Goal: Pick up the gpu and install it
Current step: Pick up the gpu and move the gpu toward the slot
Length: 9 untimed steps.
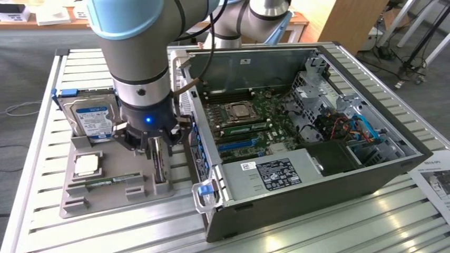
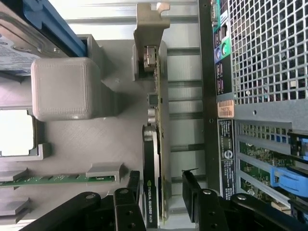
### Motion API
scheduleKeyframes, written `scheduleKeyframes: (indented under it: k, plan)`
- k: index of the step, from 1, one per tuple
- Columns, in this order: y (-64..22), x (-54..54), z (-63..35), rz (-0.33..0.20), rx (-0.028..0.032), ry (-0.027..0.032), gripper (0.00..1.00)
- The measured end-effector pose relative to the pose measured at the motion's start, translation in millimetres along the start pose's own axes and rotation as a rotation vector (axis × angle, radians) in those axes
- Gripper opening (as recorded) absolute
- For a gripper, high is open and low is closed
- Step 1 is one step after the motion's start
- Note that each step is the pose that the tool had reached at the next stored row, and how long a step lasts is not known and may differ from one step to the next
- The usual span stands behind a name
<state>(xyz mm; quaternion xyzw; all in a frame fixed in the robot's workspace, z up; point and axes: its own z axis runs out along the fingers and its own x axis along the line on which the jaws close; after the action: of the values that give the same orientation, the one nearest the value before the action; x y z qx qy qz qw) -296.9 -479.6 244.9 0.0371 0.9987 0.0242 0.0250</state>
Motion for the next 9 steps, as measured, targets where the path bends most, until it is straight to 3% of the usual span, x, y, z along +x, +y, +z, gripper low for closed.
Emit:
scheduleKeyframes:
  k: [3,9]
  plan:
    - [1.3,1.3,2.4,0.0,-0.0036,-0.0047,0.49]
    - [1.6,3.3,5.2,0.0,-0.0047,-0.0051,0.49]
